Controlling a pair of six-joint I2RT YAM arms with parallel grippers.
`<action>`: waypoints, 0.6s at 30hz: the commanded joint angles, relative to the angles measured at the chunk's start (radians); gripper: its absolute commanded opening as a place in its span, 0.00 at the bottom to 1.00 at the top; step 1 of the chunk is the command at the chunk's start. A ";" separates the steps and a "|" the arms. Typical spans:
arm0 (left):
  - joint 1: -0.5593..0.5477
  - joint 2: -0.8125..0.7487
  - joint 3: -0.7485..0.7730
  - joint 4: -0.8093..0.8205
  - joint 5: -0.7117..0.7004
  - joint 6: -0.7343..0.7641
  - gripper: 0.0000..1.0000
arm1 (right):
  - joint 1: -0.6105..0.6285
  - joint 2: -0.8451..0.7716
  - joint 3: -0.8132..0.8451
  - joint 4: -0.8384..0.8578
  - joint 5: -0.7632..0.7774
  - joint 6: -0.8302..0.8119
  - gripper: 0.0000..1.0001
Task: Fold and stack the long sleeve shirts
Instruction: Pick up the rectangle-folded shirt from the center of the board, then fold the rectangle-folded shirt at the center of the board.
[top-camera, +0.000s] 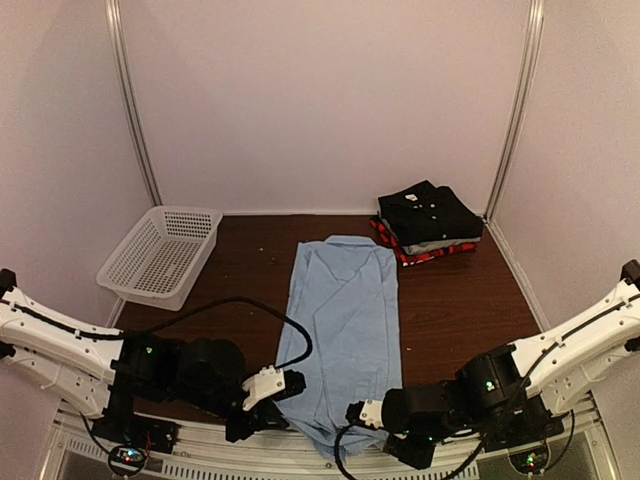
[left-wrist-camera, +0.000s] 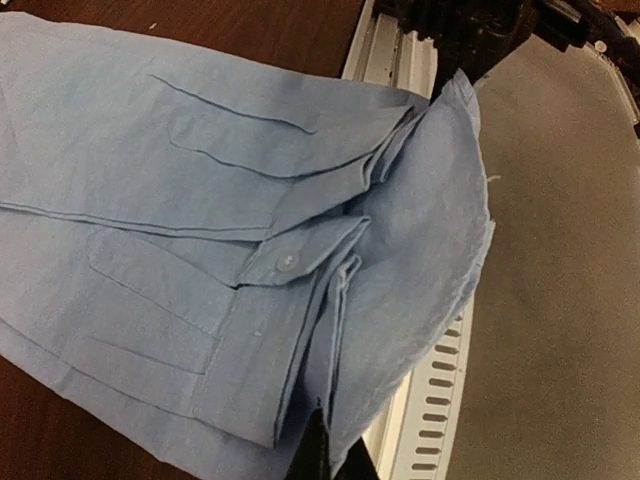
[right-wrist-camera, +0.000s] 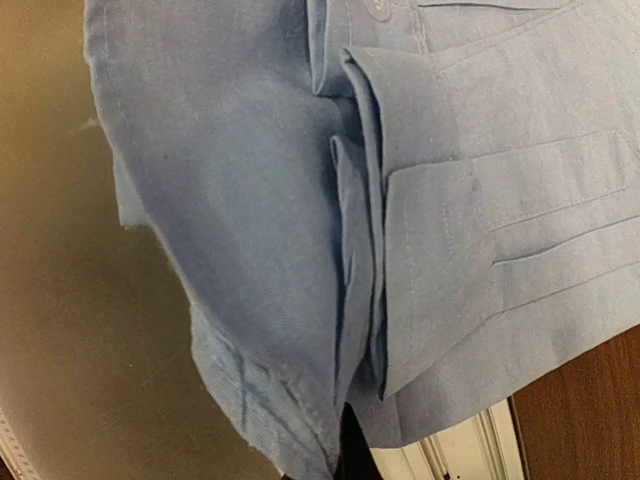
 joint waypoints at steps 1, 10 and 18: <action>0.000 -0.096 0.043 -0.054 -0.076 -0.140 0.00 | -0.004 -0.087 0.025 -0.069 0.027 0.042 0.00; 0.359 -0.121 0.128 -0.115 -0.046 -0.063 0.00 | -0.359 -0.090 0.170 -0.202 0.092 -0.088 0.00; 0.565 0.183 0.282 -0.052 -0.069 0.058 0.00 | -0.639 0.124 0.301 -0.239 0.069 -0.304 0.02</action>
